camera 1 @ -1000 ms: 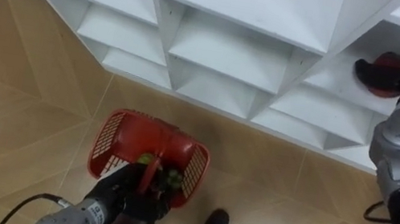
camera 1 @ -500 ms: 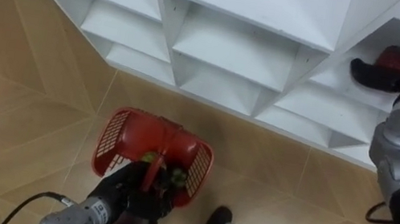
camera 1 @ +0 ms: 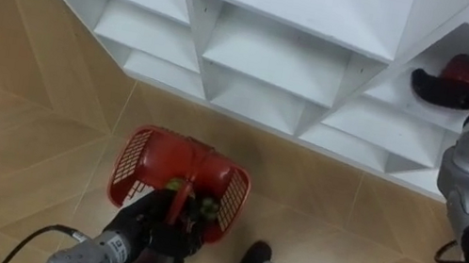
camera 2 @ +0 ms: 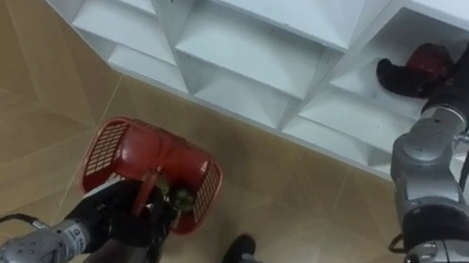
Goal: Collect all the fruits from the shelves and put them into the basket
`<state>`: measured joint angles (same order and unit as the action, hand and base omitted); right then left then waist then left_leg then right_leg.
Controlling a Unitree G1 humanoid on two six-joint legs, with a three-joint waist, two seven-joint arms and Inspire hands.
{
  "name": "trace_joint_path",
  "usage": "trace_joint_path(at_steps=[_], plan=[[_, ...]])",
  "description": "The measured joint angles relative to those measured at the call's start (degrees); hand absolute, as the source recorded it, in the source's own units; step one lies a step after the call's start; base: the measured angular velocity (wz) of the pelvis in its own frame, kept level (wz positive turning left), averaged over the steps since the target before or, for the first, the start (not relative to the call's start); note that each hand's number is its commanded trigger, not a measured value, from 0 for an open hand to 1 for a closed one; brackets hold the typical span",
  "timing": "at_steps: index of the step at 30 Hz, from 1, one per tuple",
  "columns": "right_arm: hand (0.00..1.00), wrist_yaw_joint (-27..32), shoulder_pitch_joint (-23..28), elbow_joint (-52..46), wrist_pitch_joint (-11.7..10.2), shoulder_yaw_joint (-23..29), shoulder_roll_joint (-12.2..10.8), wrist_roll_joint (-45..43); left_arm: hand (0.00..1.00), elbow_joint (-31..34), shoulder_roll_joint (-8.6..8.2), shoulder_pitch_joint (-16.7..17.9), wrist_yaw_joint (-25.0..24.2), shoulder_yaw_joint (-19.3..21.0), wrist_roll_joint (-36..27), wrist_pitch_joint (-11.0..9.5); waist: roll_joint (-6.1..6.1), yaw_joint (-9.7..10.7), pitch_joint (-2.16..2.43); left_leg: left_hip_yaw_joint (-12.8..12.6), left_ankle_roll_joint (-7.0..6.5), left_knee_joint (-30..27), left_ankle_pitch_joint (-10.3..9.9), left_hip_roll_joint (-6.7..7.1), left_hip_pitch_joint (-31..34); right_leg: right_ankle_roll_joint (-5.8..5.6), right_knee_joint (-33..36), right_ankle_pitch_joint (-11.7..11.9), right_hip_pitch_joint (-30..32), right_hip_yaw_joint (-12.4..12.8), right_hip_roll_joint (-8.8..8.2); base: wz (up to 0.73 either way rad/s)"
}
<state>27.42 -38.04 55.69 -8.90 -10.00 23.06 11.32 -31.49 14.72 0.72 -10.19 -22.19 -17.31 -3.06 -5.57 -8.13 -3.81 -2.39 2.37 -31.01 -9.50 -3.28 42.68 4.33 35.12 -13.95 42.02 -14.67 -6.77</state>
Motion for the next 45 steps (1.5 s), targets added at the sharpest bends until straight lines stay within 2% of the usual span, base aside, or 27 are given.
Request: trace_joint_path(at_steps=[11, 17, 18, 19, 21, 24, 27, 32, 34, 45], plan=[[0.00, -2.1, 0.0, 1.7, -0.4, 0.0, 1.0, 0.1, 1.00, 0.0, 0.05, -0.3, 0.0, -0.4, 0.0, 0.1, -0.26, 0.0, -0.16, 0.0, -0.37, 0.8, 0.5, -0.01, 0.0, -0.24, -1.4, 0.8, -0.5, -0.4, 0.02, 0.00], [0.00, -4.3, 0.2, 2.3, -0.3, -0.1, 1.8, 0.1, 1.00, 0.1, 0.13, -0.6, 0.2, -0.6, 0.0, 0.4, -0.91, 0.0, -0.53, 0.0, -0.45, 1.0, 0.6, 0.01, -0.2, -0.35, -1.6, 0.8, -0.9, -0.6, -0.04, 0.02], [0.09, -4.7, 0.2, 2.4, -0.2, -0.1, 1.9, 0.2, 1.00, 0.1, 0.17, -0.6, 0.6, -0.6, 0.0, 0.5, -0.92, 0.0, -0.53, 0.0, -0.46, 1.0, 0.6, 0.00, -0.3, -0.36, -1.7, 0.8, -1.0, -0.7, -0.06, 0.00], [0.71, -4.9, 0.2, 2.4, -0.1, -0.1, 2.0, 0.2, 1.00, 0.1, 0.23, -0.6, 0.8, -0.6, 0.0, 0.6, -0.92, 0.0, -0.53, 0.0, -0.47, 1.1, 0.6, -0.02, -0.3, -0.36, -1.7, 0.8, -1.0, -0.8, -0.06, 0.00], [1.00, -5.2, 0.3, 2.4, 0.2, -0.1, 2.1, 0.1, 1.00, 0.1, 0.37, -0.7, 0.9, -0.6, 0.0, 0.7, -0.92, 0.0, -0.53, 0.0, -0.47, 1.1, 0.6, -0.05, -0.3, -0.34, -1.6, 0.8, -1.0, -0.8, -0.05, 0.00], [1.00, -5.5, 0.3, 2.4, 0.2, -0.1, 2.5, 0.1, 1.00, 0.1, 0.45, -0.7, 0.9, -0.6, 0.0, 0.8, -0.94, 0.0, -0.52, 0.0, -0.47, 1.1, 0.6, -0.05, -0.5, -0.31, -1.6, 0.9, -1.2, -0.8, -0.04, 0.00], [1.00, -7.2, 0.4, 3.0, 0.3, -0.1, 4.3, 0.6, 1.00, 0.0, 0.48, -1.0, 0.8, -0.6, 0.0, 1.3, -0.95, -0.2, -0.51, 0.0, -0.47, 1.1, 0.6, -0.06, -0.7, -0.31, -1.7, 0.9, -1.4, -0.8, -0.03, 0.00], [1.00, -7.6, -0.2, 4.2, 0.3, 0.0, 4.7, 2.2, 1.00, 0.0, 0.58, -1.1, 0.8, -0.8, 0.0, 2.0, -0.96, -0.2, -0.52, 0.0, -0.35, 1.6, 0.6, -0.42, -1.4, -0.16, -2.5, 1.1, -2.2, -0.8, 0.47, 0.00], [1.00, -7.6, -0.8, 4.4, 1.1, 0.1, 5.8, 2.2, 1.00, 0.1, 0.57, -1.2, 0.8, -0.9, 0.0, 2.3, -0.98, -0.2, -0.51, 0.0, -0.34, 1.6, 0.6, -0.48, -1.4, -0.14, -2.5, 1.1, -2.2, -0.8, 0.55, 0.00], [1.00, -7.4, -0.8, 4.4, 3.6, -0.1, 5.7, 2.2, 1.00, 0.1, 0.58, -1.5, 0.9, -1.1, 0.0, 2.4, -1.00, -0.2, -0.50, -0.7, -0.21, 1.6, 0.7, -1.07, -1.4, 0.05, -3.3, 1.4, -2.3, -0.7, 1.02, -0.01]])
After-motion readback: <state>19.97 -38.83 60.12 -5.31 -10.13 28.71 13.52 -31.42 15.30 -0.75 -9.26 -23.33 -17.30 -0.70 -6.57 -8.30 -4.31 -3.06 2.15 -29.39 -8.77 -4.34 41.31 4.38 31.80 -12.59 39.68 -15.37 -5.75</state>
